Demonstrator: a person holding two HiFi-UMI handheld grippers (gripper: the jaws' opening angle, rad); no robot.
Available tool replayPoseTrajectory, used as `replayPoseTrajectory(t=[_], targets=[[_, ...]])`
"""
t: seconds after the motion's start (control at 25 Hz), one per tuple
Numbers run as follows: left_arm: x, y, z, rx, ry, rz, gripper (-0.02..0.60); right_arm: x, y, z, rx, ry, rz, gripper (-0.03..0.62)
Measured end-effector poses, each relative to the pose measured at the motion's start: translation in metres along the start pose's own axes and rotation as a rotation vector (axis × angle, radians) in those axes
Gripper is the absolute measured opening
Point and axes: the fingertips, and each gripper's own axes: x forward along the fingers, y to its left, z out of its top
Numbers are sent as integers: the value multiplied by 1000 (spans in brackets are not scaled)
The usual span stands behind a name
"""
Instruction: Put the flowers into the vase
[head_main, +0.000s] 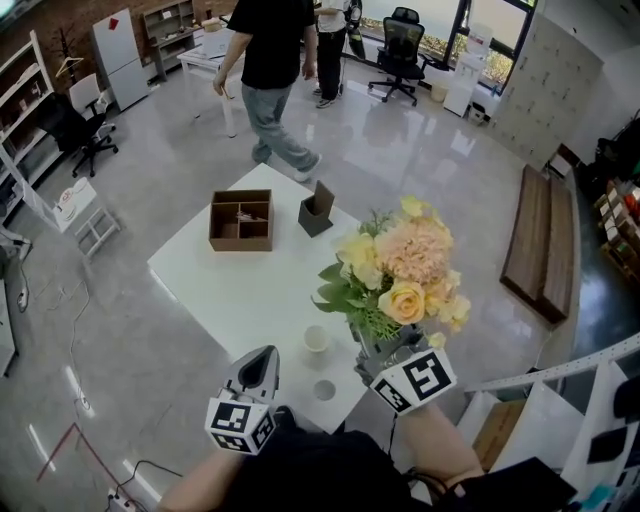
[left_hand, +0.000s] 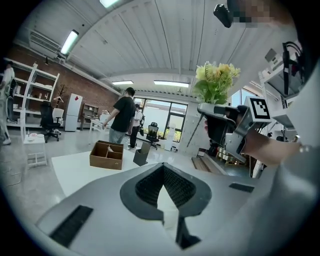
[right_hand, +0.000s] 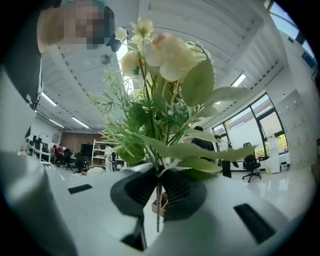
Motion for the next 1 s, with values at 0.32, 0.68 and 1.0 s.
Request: replayPoseTrajectory(t=[0.32,0.68,1.0], targets=[[-5,8,1,-15,-5,13,3,9,27,-37,26,87,58,32],[-9,23,-5,-28,5,22,3,-2,54,-142,37,256,63,34],[-6,26,-1,-22,1,26,3,-4,53,-176,5,372,59,34]])
